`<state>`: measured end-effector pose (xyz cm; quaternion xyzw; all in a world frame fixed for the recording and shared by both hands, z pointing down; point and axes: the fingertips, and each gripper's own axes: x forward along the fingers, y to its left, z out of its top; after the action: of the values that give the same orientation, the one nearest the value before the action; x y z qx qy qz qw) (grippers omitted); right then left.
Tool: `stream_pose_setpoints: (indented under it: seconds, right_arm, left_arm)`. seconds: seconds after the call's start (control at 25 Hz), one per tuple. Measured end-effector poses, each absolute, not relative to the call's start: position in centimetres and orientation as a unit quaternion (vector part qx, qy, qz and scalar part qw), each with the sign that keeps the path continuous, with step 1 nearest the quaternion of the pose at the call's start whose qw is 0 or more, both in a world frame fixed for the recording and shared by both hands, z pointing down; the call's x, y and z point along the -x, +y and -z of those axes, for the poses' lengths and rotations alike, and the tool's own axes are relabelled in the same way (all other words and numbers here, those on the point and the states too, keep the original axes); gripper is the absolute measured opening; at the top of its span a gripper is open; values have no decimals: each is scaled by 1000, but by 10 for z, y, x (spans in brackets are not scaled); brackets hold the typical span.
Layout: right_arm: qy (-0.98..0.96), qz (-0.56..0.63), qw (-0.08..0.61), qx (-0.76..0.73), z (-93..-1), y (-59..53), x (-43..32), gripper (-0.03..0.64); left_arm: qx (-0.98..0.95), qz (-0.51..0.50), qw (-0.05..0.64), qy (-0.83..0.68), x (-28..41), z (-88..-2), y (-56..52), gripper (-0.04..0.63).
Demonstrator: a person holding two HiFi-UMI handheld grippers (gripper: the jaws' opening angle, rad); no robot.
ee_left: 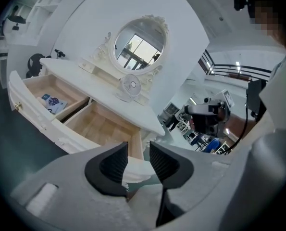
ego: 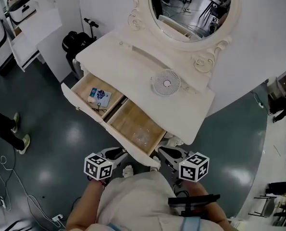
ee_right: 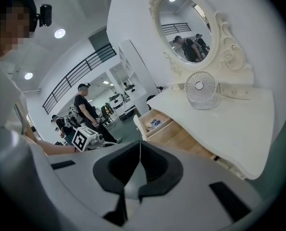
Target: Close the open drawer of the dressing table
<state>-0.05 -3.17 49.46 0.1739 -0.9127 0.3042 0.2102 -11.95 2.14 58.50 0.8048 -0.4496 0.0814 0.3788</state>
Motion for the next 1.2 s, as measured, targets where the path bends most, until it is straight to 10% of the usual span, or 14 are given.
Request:
stream_pose_setpoints:
  seconds: [1.2]
  right_arm:
    - [-896, -336, 213, -195, -516, -35, -21, 17]
  left_arm:
    - [-755, -302, 419, -405, 117, -731, 16, 150]
